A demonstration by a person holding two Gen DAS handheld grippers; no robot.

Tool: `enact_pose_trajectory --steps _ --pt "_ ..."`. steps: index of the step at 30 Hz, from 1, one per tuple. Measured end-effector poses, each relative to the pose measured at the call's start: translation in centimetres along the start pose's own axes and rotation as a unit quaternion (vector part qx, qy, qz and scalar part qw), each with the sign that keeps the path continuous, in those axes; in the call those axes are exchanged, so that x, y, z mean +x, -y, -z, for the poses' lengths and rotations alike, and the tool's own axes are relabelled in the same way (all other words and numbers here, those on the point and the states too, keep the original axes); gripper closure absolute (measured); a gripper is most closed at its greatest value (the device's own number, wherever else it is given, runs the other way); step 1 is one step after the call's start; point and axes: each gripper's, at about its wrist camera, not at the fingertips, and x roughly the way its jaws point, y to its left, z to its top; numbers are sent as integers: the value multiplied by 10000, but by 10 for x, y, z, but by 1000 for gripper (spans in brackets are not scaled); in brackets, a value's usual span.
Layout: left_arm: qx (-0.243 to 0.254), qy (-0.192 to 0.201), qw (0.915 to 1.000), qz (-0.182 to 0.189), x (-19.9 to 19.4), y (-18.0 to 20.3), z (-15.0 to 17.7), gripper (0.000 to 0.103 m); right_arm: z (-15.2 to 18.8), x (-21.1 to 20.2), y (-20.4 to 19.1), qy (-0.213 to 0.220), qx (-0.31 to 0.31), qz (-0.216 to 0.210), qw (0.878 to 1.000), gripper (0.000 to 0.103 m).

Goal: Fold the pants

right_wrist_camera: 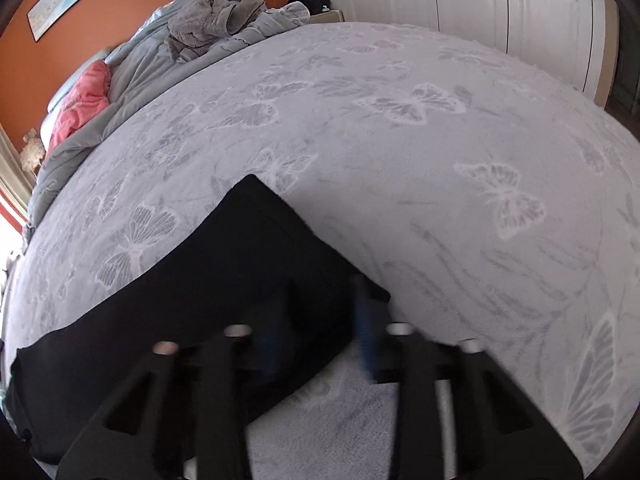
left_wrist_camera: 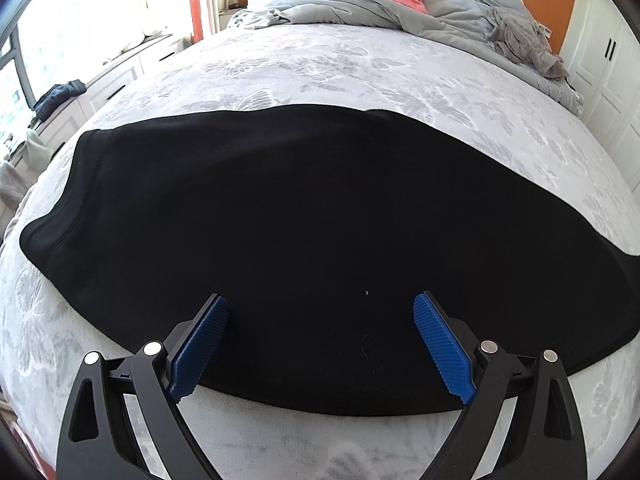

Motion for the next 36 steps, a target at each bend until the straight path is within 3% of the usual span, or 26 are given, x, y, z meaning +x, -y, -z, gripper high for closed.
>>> enact_pose_trajectory --steps 3,4,8,10,13,15,16,18,20,21,23,25,26,27,29,30,32,33,34,36 --pt "195 47 9998 -84 4 8 1 11 -19 -39 -5 609 96 -286 9977 92" --pt "262 69 9996 -123 4 10 2 11 -21 -43 -5 712 -40 -140 9974 92" --pt "432 73 9989 -189 7 17 3 11 1 12 19 -260 225 242 9991 91" --pt "413 53 9990 -163 8 17 4 11 -6 -5 10 -15 186 363 9992 88" --pt "424 37 9990 -142 6 18 4 11 -14 -63 -35 927 -207 408 9946 86" --pt "397 43 9991 -136 5 17 3 11 -7 -85 -76 1099 -686 -183 9914 86" --pt "378 28 9992 -133 5 17 3 11 2 -87 -101 883 -934 -817 9883 87" --pt "328 -64 9994 -103 7 15 4 11 28 -69 -147 205 -1349 -1576 9780 87" --pt "254 -167 9995 -34 8 7 3 11 55 -39 -186 -421 -1859 -1763 9657 91" --pt "223 -155 9996 -78 7 2 2 11 68 -20 -199 -636 -2178 -1552 9615 91" --pt "158 -97 9995 -264 2 -14 1 11 75 11 -197 -739 -2408 -833 9642 91" --pt "33 92 9994 -317 -9 -37 -2 11 59 19 -173 -672 -1904 -721 9767 92" --pt "-60 248 9990 -370 -15 -49 -4 11 51 13 -168 -600 -1672 -583 9824 87" --pt "-171 369 9980 -477 -20 -63 -8 11 46 2 -166 -480 -1533 -657 9848 87" --pt "-489 383 9960 -638 -22 -94 -13 10 44 -20 -173 -291 -1523 -1280 9796 86" --pt "-724 256 9942 -759 -18 -110 -13 10 48 -16 -178 -295 -1742 -1244 9764 83" --pt "-1228 -78 9896 -747 -6 -136 -10 12 59 15 -179 -646 -2043 -431 9758 85" --pt "-1369 -212 9887 -566 -1 -141 -8 12 59 24 -169 -726 -1892 -486 9780 85" --pt "-1363 -224 9888 -560 -1 -140 -7 12 49 18 -159 -610 -1648 -519 9831 85" --pt "-1062 51 9914 -767 -14 -124 -8 12 26 -15 -144 30 -1401 140 9900 80"
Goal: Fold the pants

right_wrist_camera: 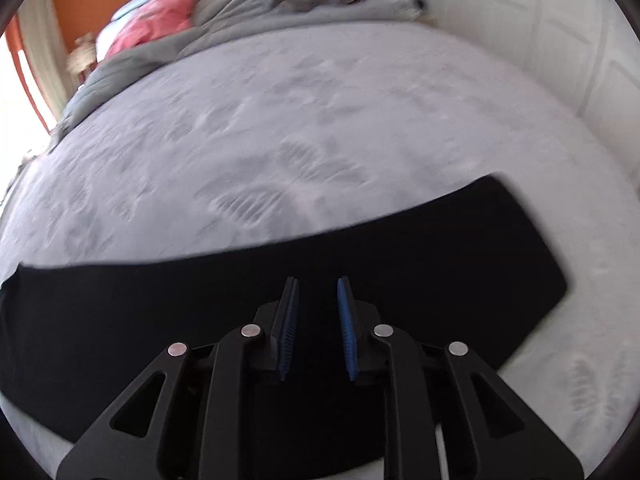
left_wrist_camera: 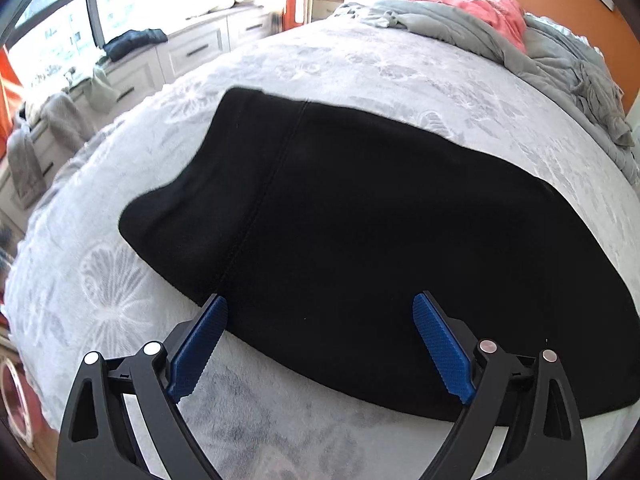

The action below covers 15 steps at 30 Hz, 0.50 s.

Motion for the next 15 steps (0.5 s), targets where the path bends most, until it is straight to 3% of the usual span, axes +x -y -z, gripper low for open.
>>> enact_pose_trajectory --steps 1,2,5,10,13,15 --pt "153 178 9997 4 -9 8 1 12 -6 -24 19 464 256 -143 9985 77" --pt "305 347 9989 92 -18 17 4 11 -9 -37 34 647 467 -270 9964 74" --pt "642 610 9956 313 -35 47 16 11 -10 -51 77 735 860 -337 9930 69" --pt "954 285 9918 801 -43 95 33 11 4 -24 103 230 759 -675 9946 70" --pt "1200 152 9877 991 -41 133 46 11 16 -5 91 -54 499 -795 9956 72" --pt "1521 149 9836 963 -35 154 55 11 19 3 77 -268 399 -1184 9918 77"
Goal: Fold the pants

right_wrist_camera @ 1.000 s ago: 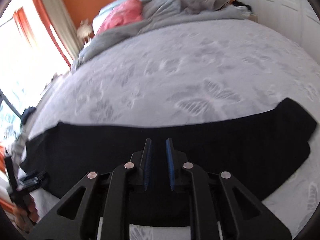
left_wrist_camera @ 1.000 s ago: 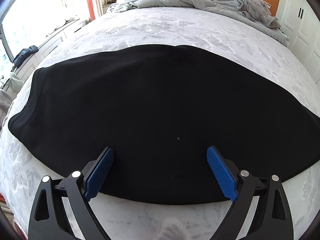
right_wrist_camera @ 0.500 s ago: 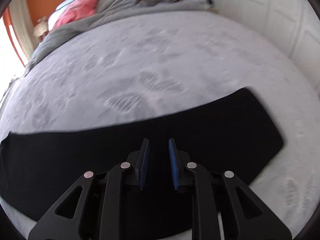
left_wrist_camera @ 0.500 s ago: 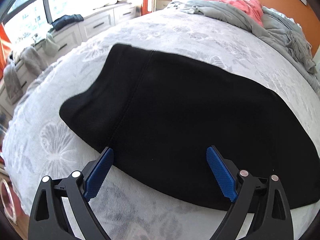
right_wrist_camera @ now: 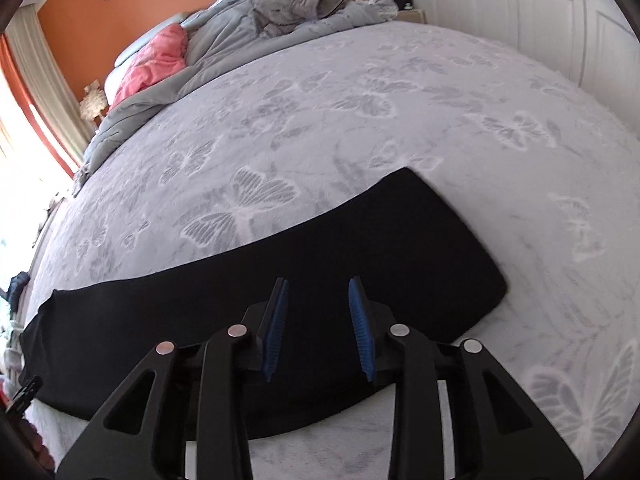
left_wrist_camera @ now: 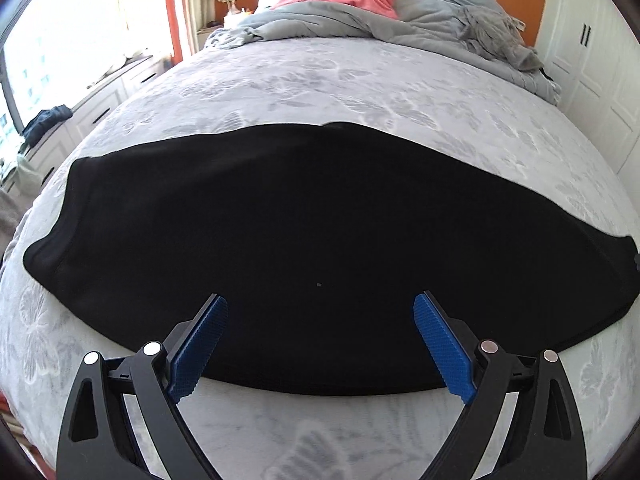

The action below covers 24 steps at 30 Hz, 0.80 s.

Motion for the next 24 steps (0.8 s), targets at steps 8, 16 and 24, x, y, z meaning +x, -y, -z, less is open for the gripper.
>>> enact_pose_trajectory --steps 8,16,24 --pt "709 -431 9966 0 31 1 8 5 32 41 -109 -666 -1672 -744 9809 81" --pt "740 -430 9963 -38 32 7 5 5 6 25 -129 -414 -1188 -1337 9830 90" --pt "673 -519 9964 11 32 2 2 5 -3 24 -141 -56 -1538 -685 9857 91"
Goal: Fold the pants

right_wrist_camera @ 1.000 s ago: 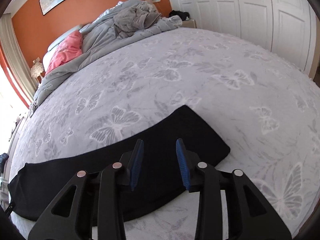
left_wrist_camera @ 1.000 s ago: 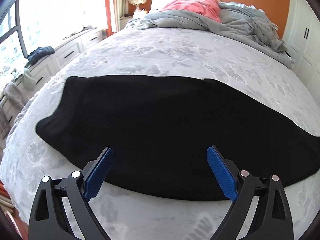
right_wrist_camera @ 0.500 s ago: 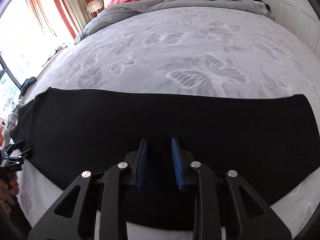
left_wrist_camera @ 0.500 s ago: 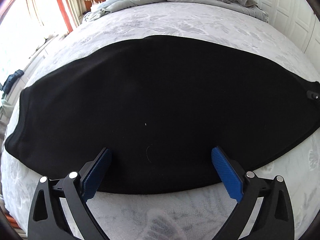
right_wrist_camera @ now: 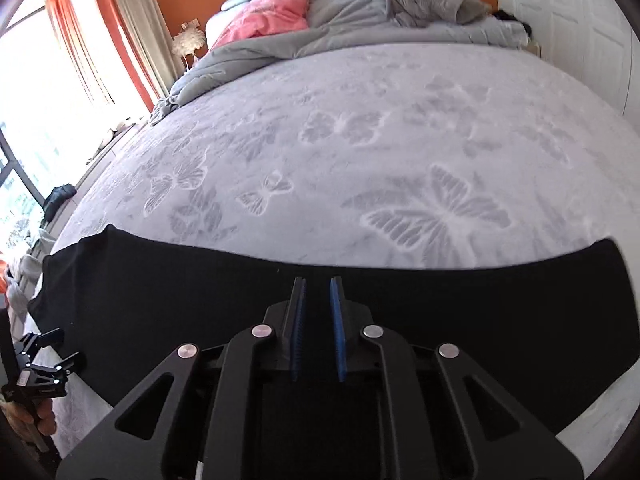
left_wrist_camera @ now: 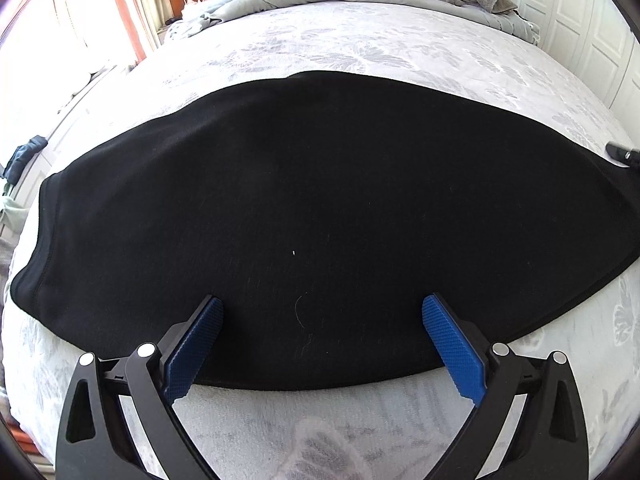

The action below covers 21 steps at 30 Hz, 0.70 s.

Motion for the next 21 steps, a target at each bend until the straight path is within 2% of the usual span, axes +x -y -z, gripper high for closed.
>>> enact_pose_trajectory --steps 1,3,5,6,7,11,12,13,14,15,16,18,19,20,21 --pt "-11 -19 10000 -2 1 -1 -1 5 -4 -3 14 67 11 354 9993 89" --pt "-26 -33 10000 17 -1 -3 1 5 -8 -11 67 91 680 869 9938 87" --pt "-36 -18 10000 38 -3 -5 1 5 -11 -28 123 147 1129 1310 9848 56" --pt "-94 -25 9999 78 -3 -7 0 5 -10 -37 146 203 1257 1571 9793 25" --pt "-165 -23 9998 132 -2 -10 -4 5 -9 -43 166 268 1346 1655 9766 18" --pt "-224 89 9995 224 0 -7 -11 5 -6 -27 221 -212 1406 1313 9811 19" --pt "-207 124 9995 211 1 -5 -11 5 -6 -16 230 -415 1406 1245 9813 19" --pt "-190 160 9995 199 1 -4 -11 5 0 -5 234 -620 1425 1125 9814 46" --pt "-165 213 9995 177 2 -3 -11 5 4 5 232 -808 1424 845 9829 59" --pt "-152 269 9994 171 2 -3 -10 5 1 2 225 -745 1265 733 9864 88" --pt "-151 298 9993 177 2 -3 -9 5 -4 -11 210 -561 1065 647 9906 90" --pt "-206 367 9989 204 2 -5 -8 5 -15 -68 185 489 744 136 9959 91" --pt "-233 403 9987 210 2 -5 -8 5 -17 -89 181 901 572 184 9941 91" --pt "-229 429 9986 194 3 -5 -9 5 -16 -93 187 997 456 611 9921 90" --pt "-209 444 9987 161 3 -2 -9 5 -12 -77 200 689 495 982 9915 96"
